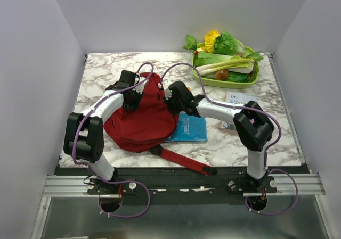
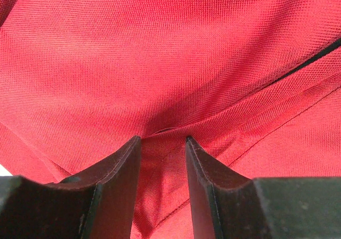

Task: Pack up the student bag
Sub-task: Unzip the student bag at the center of the board.

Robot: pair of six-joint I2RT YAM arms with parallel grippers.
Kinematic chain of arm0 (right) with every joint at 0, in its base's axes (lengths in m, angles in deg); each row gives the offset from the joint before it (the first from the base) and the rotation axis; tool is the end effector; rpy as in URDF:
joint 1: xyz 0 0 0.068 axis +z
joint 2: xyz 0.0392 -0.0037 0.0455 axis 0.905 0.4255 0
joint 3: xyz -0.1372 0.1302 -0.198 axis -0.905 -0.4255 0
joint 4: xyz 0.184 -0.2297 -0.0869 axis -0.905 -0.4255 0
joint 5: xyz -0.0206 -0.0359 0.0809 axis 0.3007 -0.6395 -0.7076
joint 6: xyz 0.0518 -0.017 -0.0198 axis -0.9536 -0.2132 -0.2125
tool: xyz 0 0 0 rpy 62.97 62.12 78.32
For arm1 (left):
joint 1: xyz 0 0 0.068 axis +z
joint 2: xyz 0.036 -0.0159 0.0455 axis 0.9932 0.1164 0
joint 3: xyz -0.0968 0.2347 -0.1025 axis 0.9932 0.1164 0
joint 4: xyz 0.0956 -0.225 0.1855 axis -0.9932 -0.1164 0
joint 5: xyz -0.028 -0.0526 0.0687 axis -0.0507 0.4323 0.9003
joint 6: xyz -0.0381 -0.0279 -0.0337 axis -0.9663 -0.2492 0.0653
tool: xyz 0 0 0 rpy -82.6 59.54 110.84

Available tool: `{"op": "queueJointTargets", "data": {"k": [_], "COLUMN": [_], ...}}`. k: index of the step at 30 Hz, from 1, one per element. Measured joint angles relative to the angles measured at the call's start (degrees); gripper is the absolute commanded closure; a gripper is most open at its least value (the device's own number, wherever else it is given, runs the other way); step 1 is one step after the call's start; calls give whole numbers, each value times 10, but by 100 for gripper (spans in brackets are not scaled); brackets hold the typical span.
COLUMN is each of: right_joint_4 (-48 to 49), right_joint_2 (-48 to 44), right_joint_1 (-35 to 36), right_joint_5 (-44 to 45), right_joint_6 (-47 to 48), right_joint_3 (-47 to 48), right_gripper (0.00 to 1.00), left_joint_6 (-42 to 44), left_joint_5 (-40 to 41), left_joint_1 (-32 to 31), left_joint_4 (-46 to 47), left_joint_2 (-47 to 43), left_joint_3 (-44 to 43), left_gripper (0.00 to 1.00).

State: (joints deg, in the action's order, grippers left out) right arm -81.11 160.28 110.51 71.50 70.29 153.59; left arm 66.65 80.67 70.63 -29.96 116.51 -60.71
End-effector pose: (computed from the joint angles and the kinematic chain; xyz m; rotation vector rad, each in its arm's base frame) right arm 0.3333 0.3425 0.1612 -0.9495 2.1540 0.4057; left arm 0.3711 -0.0841 0.1882 0.5381 2.5615 -0.0275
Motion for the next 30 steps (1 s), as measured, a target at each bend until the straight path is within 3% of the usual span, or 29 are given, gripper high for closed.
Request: {"op": "queueJointTargets", "data": {"k": [12, 19, 25, 30], "right_joint_4": [41, 65, 78, 92], "right_joint_2": [-101, -106, -119, -139], "right_joint_1": [0, 0, 0, 0], "right_joint_5": [-4, -16, -19, -19], "right_joint_6": [-31, -46, -53, -58], "right_joint_3": [-70, -95, -121, -143], "right_gripper": [96, 99, 99, 99], "left_joint_6": [-7, -14, -17, -13], "left_joint_5": [-21, -37, -48, -50], "left_joint_1": [-7, -82, -127, -128], "left_joint_4": [-17, -25, -21, -24], "left_joint_2": [0, 4, 75, 137], "left_joint_3": [-25, -101, -195, -212], "left_gripper": [50, 48, 47, 44]}}
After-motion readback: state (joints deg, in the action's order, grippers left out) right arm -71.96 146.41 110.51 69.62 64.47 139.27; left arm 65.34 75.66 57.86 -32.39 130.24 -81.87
